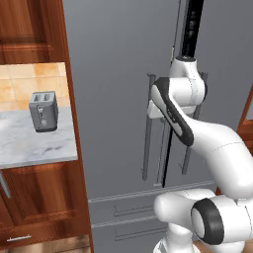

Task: Gather the potato and garlic from the fridge and place them on a tray on the dining counter. Then gather the steak and chicken drumstick from the fridge and place them on the other tray.

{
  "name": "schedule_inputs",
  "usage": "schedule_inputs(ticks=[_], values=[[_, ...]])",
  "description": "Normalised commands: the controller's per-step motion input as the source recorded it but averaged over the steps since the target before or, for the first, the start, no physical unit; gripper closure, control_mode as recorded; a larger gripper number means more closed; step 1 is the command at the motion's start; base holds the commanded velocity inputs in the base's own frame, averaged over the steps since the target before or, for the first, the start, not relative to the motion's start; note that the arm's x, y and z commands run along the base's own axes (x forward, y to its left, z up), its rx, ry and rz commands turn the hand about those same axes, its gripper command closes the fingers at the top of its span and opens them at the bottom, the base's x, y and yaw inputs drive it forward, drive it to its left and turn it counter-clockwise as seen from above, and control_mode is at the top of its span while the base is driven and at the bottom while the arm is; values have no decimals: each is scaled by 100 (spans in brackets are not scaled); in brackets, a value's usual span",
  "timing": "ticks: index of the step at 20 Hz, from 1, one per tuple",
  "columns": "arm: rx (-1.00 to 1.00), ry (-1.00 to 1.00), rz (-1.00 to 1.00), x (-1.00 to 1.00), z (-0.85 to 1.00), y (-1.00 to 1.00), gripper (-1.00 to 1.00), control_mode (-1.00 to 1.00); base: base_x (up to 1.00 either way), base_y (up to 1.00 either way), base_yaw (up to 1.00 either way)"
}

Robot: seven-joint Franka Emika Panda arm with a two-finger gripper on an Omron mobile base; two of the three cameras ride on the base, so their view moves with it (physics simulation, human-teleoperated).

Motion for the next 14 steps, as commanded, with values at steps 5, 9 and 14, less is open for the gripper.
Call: schedule_inputs(ticks=[5,9,14], values=[[0,0,0,0,0,0,-100,100,-15,0,0],[0,0,0,0,0,0,-100,100,-41,-2,0],[0,0,0,0,0,0,-100,100,-36,-18,0]])
